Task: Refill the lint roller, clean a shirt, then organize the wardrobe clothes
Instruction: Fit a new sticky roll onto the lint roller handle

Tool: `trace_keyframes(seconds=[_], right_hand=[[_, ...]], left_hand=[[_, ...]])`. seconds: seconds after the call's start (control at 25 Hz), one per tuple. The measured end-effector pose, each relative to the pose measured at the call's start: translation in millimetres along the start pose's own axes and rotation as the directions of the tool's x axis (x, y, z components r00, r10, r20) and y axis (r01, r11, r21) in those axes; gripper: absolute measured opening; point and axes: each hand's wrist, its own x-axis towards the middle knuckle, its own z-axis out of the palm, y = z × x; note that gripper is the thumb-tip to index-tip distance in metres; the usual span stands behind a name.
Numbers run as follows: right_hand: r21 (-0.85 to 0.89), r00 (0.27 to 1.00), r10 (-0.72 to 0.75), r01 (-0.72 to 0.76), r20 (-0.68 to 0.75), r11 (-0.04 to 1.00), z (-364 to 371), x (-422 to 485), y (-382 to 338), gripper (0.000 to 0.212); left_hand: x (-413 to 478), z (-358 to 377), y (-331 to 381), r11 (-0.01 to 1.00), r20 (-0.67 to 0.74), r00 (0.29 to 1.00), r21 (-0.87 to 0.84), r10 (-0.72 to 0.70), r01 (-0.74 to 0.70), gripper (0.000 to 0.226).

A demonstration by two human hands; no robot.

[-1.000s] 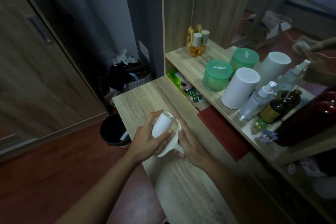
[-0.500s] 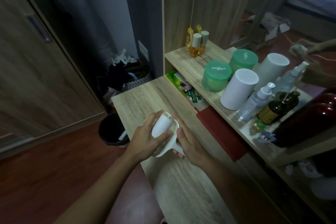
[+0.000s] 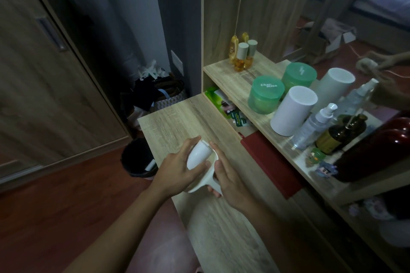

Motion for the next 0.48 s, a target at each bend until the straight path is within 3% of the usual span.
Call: trace_keyframes(seconds=[0.16,0.32,0.4,0.48], right_hand=[[-0.081,0.993,0.1,-0.105,-0.058,0.991,3,-1,3,0.052],[-0.131,0.983,0.064,-0.088,-0.174,0.987,10,0,-2,0.046],[-0.15,0.971,0.047,-0.084,-0.235,0.985,13,3,-7,0.058],[-0.172,0.95,0.036,-0.093,-0.309,0.981,17,9,-15,0.063]], left_hand=[[8,-12,1,0.98,0.155,0.983,-0.156,-0.1,0.124,0.067],[19,-28,2,0.992,0.158,0.985,-0.099,-0.064,0.081,0.059],[22,-38,-1,0.99,-0.051,0.996,-0.125,-0.078,0.072,0.044],[22,-51,-2,0.99,-0.401,0.911,-0.127,-0.101,0.054,0.02]])
